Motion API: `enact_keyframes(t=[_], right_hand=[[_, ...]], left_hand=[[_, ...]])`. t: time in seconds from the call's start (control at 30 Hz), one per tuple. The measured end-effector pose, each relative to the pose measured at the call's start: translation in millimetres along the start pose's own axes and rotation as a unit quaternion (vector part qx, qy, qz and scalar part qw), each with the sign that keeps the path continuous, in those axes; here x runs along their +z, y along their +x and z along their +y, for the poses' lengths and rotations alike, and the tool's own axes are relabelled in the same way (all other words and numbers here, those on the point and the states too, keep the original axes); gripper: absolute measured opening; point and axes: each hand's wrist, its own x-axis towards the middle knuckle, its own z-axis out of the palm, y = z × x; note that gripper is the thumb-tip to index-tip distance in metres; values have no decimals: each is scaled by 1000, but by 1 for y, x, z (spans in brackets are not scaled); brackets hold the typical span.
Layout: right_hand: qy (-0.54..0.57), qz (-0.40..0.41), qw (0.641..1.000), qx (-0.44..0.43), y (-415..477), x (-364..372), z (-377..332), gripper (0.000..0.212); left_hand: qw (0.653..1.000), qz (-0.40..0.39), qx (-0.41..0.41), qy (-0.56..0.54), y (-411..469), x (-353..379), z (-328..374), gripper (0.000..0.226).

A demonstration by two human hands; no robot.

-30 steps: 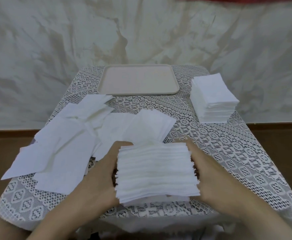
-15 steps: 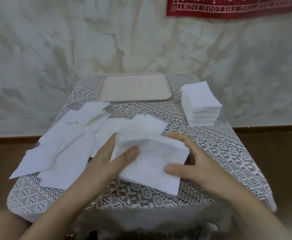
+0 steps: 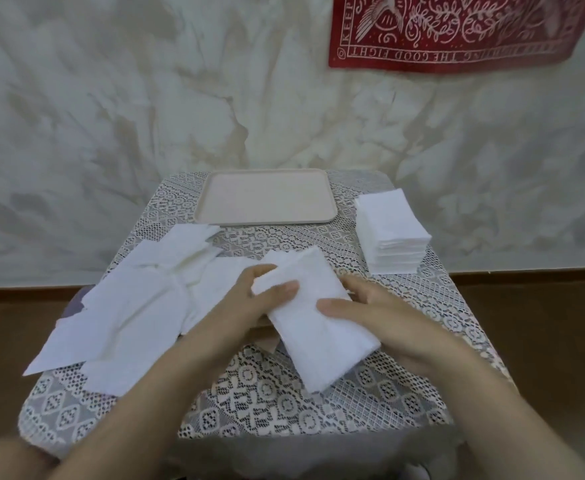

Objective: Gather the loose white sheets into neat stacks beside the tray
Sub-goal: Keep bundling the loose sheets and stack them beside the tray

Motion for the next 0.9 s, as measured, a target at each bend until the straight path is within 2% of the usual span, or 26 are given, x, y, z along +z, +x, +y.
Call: enact_keyframes(t=[0.07,0.2,0.3,0.5,0.67,0.8,0.9], right_hand=[[44,49,998,10,-6,4,9,69],[93,99,991,16,-15,-6,22,54],[136,111,984,4,-26,-21,26,58],[195,146,970,-27,-42,-43,33,55],[132,146,980,10,-48,-59,38,39],[105,149,983,27,-51,-73,41,26],[75,172,982,28,-49,-82,42,25]], left_hand=[[999,20,-11,-46,-5,22,-12,82],[995,45,-1,-87,-2,60,-22,49],[994,52,10,-92,3,78,-18,40],[989,-1,-25,-147,12,101,-3,65],[991,-16,-23,-130,20,115,-4,41],[992,-7,-22,-120,26,130,-6,45],[994,-2,-3,-113,34,138,-10,47]])
